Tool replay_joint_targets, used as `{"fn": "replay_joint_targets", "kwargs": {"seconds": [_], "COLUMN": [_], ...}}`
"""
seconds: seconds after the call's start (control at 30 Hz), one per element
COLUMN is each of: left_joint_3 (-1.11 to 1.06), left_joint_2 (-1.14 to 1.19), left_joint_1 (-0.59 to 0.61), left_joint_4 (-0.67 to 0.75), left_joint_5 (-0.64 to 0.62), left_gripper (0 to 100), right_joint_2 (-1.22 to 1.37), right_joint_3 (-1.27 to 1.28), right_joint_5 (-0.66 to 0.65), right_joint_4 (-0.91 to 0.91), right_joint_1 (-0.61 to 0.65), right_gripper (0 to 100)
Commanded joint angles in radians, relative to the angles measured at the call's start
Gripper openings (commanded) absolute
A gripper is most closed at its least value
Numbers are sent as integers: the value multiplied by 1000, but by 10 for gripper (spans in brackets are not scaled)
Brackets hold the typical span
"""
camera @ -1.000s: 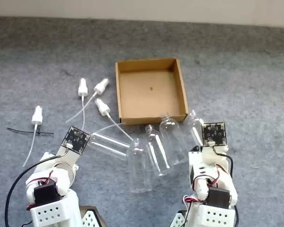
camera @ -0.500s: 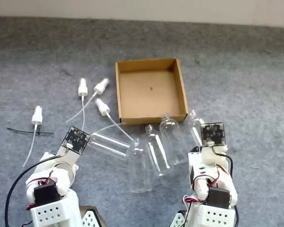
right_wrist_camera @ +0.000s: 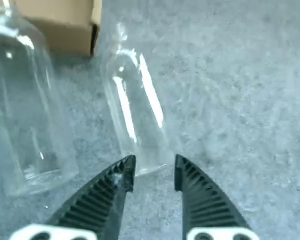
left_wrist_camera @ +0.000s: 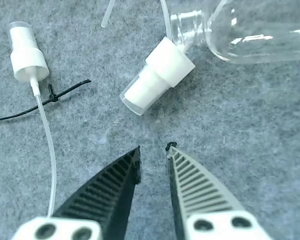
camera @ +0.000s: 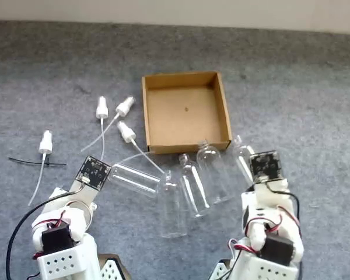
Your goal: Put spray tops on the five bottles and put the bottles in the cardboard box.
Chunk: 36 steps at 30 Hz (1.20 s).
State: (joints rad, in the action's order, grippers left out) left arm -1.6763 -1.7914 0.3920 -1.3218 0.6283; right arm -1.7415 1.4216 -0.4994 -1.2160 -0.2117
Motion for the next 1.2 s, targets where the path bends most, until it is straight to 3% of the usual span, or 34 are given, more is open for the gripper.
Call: {"fn": "replay_joint_targets", "kwargs": {"seconds": [0.0,0.23,0.4,0.5,1.03,1.17], "left_joint_3": [-21,-21,-21,-21,-21,-21], "left_joint_2": [10,10,12,12,12,13], "left_joint_1": [12,12,12,12,12,12], "left_joint_4": [3,3,3,3,3,3], "left_joint_5": [9,9,9,9,9,9], "left_gripper": [95,95,95,95,95,95], "right_joint_2": [223,888,1247,1406,1687,1776], "right_joint_3": [-269,-710,-914,-977,-1003,-1007], "right_joint_5": [-9,-37,-43,-55,-81,-78], "right_joint_4": [-16,-189,-249,-252,-62,-13], "right_joint_1": [-15,101,191,220,243,196], "right_gripper": [152,166,282,300,296,176]}}
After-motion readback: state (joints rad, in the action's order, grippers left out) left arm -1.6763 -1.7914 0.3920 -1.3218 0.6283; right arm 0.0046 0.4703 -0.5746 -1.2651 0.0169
